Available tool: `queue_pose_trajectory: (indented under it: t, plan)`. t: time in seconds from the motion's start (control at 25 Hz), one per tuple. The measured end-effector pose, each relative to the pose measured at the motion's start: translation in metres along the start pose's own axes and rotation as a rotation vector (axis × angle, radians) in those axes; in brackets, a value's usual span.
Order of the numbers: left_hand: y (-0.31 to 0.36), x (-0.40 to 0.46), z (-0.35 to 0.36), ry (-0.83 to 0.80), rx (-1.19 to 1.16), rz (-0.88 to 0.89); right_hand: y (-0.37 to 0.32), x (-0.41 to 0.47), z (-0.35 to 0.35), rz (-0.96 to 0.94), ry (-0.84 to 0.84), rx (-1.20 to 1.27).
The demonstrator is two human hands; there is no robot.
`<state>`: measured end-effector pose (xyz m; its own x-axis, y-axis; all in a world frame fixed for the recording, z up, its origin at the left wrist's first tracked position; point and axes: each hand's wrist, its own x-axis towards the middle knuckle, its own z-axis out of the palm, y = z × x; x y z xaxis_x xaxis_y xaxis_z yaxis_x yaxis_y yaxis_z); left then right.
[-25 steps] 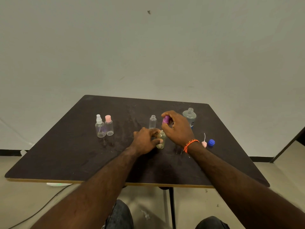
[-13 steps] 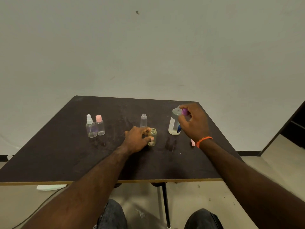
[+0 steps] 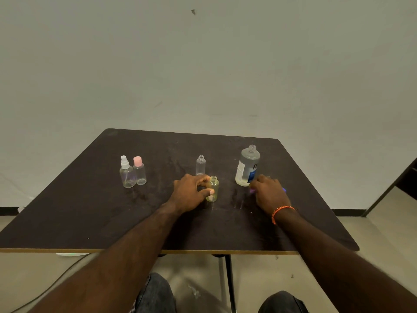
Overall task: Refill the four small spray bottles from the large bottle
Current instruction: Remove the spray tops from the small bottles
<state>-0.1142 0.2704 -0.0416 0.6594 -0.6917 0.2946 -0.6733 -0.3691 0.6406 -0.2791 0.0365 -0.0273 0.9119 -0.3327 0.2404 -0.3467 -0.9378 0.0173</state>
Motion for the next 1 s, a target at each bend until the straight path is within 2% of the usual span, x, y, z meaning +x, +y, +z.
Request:
queue_pose_trajectory:
  t: [0.28,0.56,0.72,0.84,0.92,1.0]
  plan:
    - [-0.004,0.001,0.003,-0.016,-0.001,0.004,0.004,0.008,0.000,0.045,-0.083,0.002]
    - [-0.002,0.000,0.002,-0.013,0.000,-0.001,0.007,0.002,-0.008,0.073,-0.091,0.025]
    - [0.000,-0.002,0.003,0.002,-0.009,-0.004,0.005,-0.007,-0.011,0.065,0.035,0.007]
    - [0.002,-0.003,0.004,0.021,-0.006,-0.018,-0.008,-0.016,-0.015,-0.052,0.101,-0.015]
    - [0.003,-0.003,0.003,0.036,0.000,-0.031,-0.028,-0.017,-0.017,-0.122,0.076,0.061]
    - [0.003,-0.005,-0.001,0.039,0.037,-0.037,-0.053,-0.013,-0.020,-0.115,0.059,0.237]
